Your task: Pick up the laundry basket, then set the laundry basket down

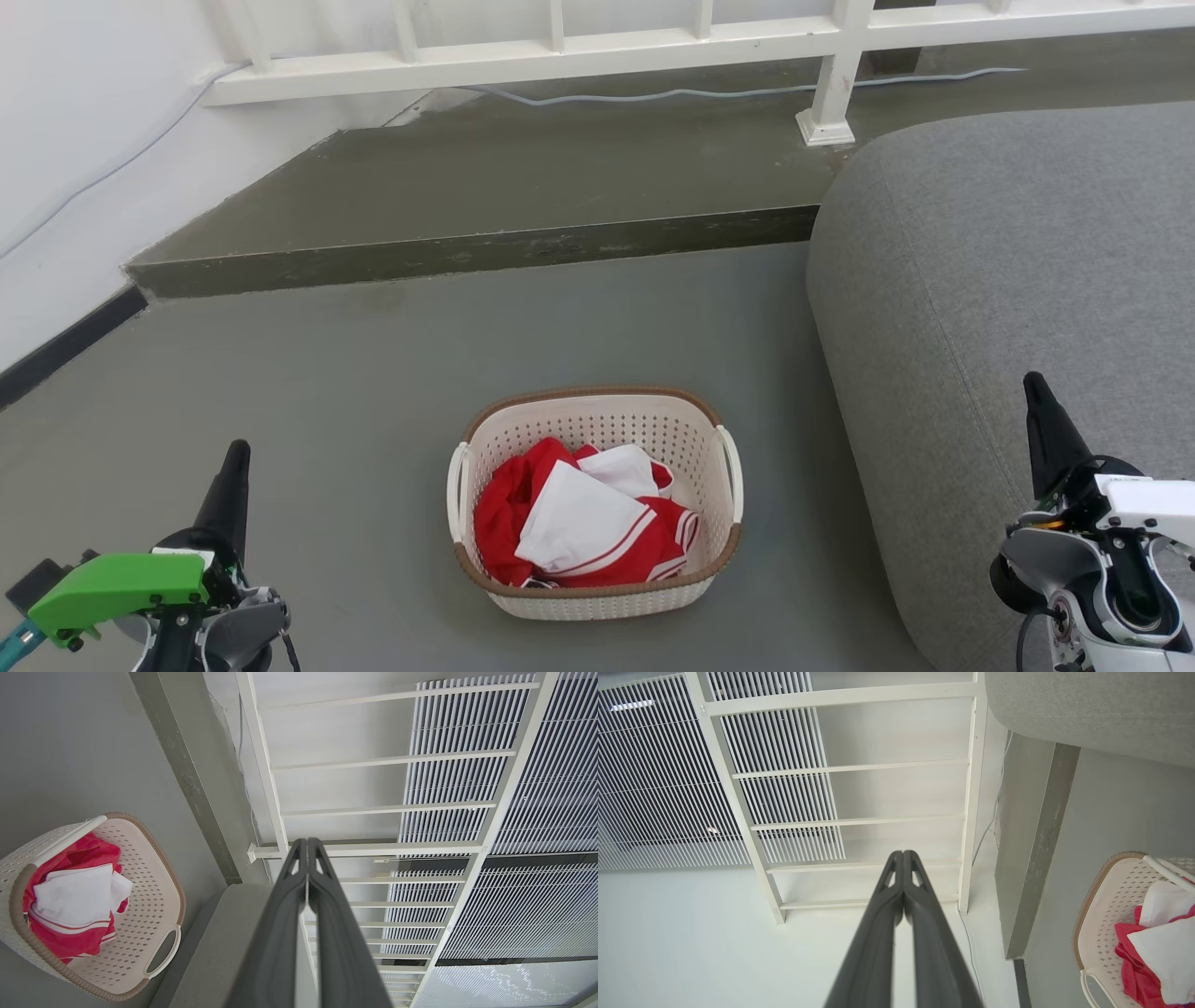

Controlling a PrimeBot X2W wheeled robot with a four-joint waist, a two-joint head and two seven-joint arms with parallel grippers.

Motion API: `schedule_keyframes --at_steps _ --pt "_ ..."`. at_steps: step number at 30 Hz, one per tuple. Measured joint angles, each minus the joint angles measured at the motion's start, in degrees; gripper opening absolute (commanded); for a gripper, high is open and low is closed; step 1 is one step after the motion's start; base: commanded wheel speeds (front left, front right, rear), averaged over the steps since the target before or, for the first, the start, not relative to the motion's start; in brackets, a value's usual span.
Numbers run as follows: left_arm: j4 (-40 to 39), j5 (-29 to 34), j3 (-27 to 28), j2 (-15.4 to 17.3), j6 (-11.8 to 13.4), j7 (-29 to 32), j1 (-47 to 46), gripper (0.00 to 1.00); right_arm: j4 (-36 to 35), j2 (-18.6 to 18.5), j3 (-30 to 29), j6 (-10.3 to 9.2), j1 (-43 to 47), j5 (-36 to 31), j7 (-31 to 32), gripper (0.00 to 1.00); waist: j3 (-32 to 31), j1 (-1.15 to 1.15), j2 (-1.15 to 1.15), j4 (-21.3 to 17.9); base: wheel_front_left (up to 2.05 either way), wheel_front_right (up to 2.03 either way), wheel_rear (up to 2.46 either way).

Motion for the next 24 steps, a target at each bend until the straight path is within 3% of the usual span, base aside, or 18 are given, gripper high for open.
schedule_keyframes --at_steps 24 --pt "0.0 0.0 0.0 0.0 0.0 0.0 0.0 0.0 0.0 0.0 0.0 0.0 0.0 0.0 0.0 0.0 0.0 0.0 0.0 0.0 0.0 0.0 0.0"
